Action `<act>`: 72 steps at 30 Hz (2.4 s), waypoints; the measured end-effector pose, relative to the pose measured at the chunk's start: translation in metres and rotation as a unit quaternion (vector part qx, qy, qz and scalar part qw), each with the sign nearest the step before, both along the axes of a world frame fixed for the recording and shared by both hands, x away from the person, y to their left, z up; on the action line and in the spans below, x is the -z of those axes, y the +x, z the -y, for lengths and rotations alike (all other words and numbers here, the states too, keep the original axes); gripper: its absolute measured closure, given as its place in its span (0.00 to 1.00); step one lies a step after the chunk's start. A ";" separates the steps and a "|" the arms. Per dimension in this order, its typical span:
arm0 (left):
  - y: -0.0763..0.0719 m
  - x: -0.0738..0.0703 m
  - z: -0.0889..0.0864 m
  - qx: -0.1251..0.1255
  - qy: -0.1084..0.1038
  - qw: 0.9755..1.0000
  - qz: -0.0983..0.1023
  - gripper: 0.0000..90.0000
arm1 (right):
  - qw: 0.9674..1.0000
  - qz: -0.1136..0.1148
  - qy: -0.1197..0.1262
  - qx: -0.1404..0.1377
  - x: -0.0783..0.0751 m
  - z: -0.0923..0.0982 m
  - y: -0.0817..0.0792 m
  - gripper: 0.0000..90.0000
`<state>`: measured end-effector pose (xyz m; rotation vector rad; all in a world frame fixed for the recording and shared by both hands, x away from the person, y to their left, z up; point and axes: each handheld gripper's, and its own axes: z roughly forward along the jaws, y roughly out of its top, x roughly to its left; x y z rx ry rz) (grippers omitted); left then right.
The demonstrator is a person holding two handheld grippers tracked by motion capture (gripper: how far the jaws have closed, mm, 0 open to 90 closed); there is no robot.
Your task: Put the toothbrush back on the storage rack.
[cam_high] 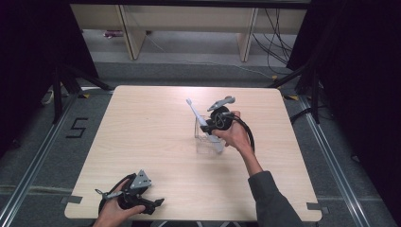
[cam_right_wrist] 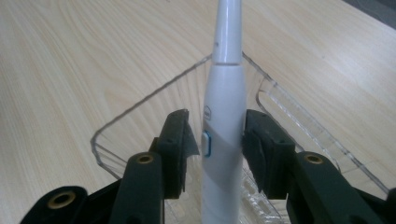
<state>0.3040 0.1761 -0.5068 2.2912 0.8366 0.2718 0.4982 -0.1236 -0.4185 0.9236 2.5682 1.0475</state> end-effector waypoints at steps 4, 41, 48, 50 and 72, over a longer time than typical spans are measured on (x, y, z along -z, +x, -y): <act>0.000 0.000 0.000 0.000 0.000 1.000 -0.001 0.17 | 1.000 0.017 0.008 -0.004 -0.005 0.000 -0.003 0.65; -0.001 0.001 0.001 -0.003 -0.006 1.000 0.002 0.17 | 0.997 0.052 0.053 0.008 -0.029 0.030 -0.031 0.39; 0.000 0.001 0.000 -0.005 -0.003 1.000 0.004 0.17 | 0.997 0.052 0.057 0.021 -0.030 0.035 -0.037 0.36; 0.000 0.001 0.000 -0.004 -0.003 1.000 0.004 0.17 | 0.997 0.051 0.060 0.022 -0.030 0.037 -0.039 0.35; 0.000 0.000 0.000 -0.003 0.000 1.000 0.000 0.17 | 0.995 0.054 0.082 0.028 -0.029 0.059 -0.064 0.32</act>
